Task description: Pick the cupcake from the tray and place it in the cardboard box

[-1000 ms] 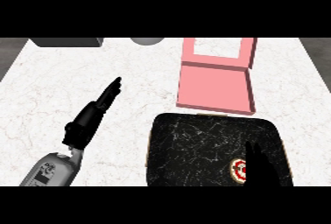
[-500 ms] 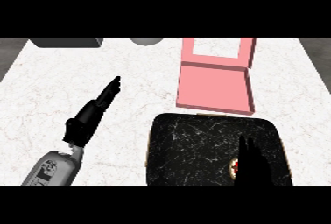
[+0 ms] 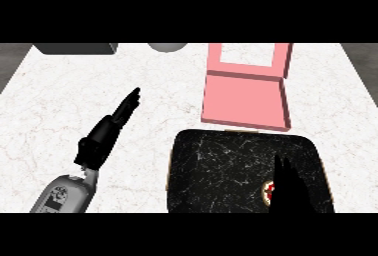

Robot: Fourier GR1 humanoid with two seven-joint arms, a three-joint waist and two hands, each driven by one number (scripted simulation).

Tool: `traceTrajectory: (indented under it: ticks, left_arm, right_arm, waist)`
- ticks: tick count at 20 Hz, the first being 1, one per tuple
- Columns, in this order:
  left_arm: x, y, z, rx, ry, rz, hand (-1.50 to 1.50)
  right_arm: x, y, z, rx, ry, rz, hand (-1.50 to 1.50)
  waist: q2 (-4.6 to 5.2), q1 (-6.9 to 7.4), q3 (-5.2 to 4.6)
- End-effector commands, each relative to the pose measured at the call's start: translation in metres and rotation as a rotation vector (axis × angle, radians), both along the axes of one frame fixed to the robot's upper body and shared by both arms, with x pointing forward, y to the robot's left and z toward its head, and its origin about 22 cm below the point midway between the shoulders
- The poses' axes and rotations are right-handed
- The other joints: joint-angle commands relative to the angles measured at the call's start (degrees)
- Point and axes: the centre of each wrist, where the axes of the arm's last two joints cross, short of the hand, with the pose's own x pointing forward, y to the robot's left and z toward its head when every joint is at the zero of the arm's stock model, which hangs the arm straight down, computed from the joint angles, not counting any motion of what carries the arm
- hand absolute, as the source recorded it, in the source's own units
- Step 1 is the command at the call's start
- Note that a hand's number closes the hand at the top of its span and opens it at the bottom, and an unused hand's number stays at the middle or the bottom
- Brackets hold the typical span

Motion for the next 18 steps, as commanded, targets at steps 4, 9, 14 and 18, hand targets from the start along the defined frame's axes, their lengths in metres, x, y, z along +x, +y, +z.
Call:
traceTrajectory:
  ticks: [4, 9, 14, 18]
  left_arm:
    - [0.009, 0.017, -0.007, -0.005, 0.002, 0.012, 0.00]
    - [-0.002, 0.003, 0.003, 0.017, -0.001, -0.008, 0.00]
    - [0.001, 0.023, -0.010, 0.004, -0.001, -0.003, 0.00]
    - [0.002, -0.002, 0.012, -0.001, -0.010, -0.004, 0.00]
  right_arm:
    - [0.012, -0.004, -0.022, 0.005, 0.086, -0.066, -1.50]
    - [0.010, 0.018, -0.039, -0.013, 0.123, -0.062, -1.50]
    - [0.011, -0.005, -0.044, -0.054, 0.143, -0.087, -1.50]
    - [0.019, 0.001, -0.052, -0.086, 0.179, -0.090, -1.50]
  waist:
    - [0.04, -0.10, 0.00]
    - [0.00, 0.06, 0.01]
    - [0.01, -0.10, -0.01]
    - [-0.01, 0.10, 0.01]
